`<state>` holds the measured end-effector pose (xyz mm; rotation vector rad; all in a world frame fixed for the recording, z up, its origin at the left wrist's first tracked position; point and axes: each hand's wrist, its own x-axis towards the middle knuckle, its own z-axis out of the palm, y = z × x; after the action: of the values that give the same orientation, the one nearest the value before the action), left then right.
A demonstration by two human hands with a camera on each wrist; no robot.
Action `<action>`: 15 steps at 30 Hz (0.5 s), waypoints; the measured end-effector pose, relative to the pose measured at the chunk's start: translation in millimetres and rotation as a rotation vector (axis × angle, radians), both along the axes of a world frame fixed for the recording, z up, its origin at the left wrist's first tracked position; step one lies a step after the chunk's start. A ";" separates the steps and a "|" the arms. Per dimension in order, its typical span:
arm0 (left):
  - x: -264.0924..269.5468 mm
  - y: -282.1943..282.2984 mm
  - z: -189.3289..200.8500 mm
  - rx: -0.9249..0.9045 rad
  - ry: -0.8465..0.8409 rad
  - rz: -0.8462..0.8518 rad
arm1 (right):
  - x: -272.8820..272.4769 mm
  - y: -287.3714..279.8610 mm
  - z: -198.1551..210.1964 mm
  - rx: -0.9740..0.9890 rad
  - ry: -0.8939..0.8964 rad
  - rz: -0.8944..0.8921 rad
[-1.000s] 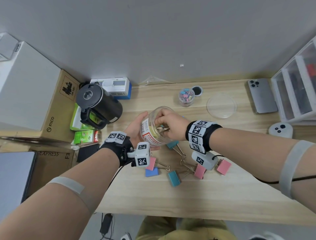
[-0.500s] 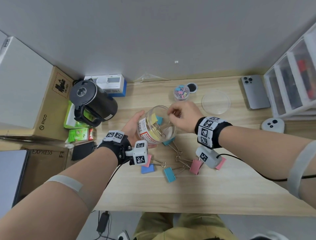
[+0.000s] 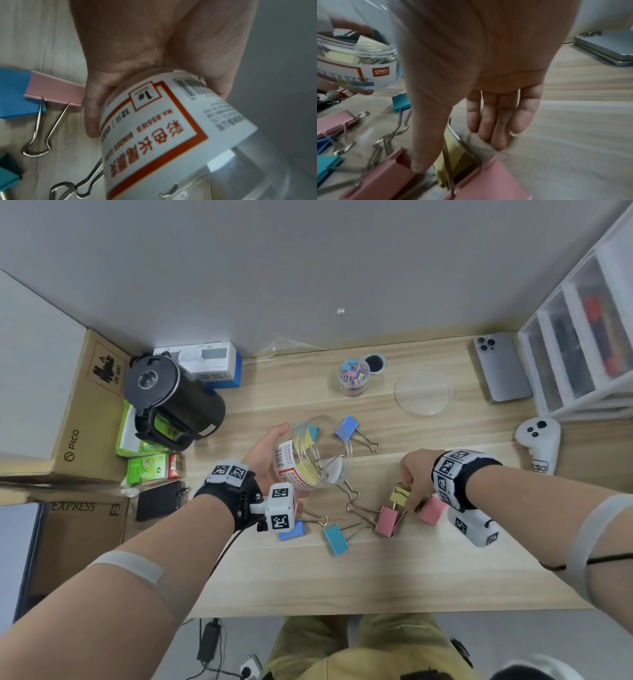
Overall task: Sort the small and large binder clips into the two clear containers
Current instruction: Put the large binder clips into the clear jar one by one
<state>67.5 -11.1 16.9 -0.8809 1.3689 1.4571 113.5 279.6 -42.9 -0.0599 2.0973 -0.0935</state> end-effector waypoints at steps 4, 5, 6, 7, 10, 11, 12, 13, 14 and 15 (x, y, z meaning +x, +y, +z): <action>3.4 2.3 -1.0 0.001 -0.007 -0.030 | 3.1 -3.8 -3.7 -0.022 0.064 -0.003; 3.8 2.5 -0.7 -0.007 -0.003 -0.030 | 3.2 -3.6 -5.8 -0.034 0.088 -0.010; 4.5 2.6 -0.1 -0.009 0.000 -0.029 | 3.6 -2.9 -8.1 -0.047 0.118 -0.014; 5.3 3.0 0.7 -0.012 0.003 -0.030 | 4.0 -2.5 -8.1 -0.056 0.150 -0.014; 8.4 2.4 3.7 -0.013 0.014 -0.033 | 3.0 -1.5 -3.0 -0.072 0.243 -0.019; 9.5 1.7 5.2 -0.014 0.019 -0.031 | 2.4 -1.7 0.5 -0.079 0.271 -0.024; 10.8 1.0 6.6 -0.013 0.025 -0.028 | 1.2 -1.6 3.1 -0.080 0.294 -0.031; 12.0 0.4 7.7 -0.012 0.031 -0.023 | 0.4 -1.5 5.5 -0.078 0.306 -0.038; 13.0 -0.8 8.0 -0.013 0.035 -0.019 | -0.4 -1.5 6.2 -0.076 0.316 -0.047; 14.0 -1.7 8.7 -0.013 0.037 -0.017 | -0.5 -1.9 7.2 -0.073 0.326 -0.050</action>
<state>81.5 -12.8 25.6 -0.8527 1.4112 1.4592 113.0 277.7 -35.7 -0.0697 2.4217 -0.2018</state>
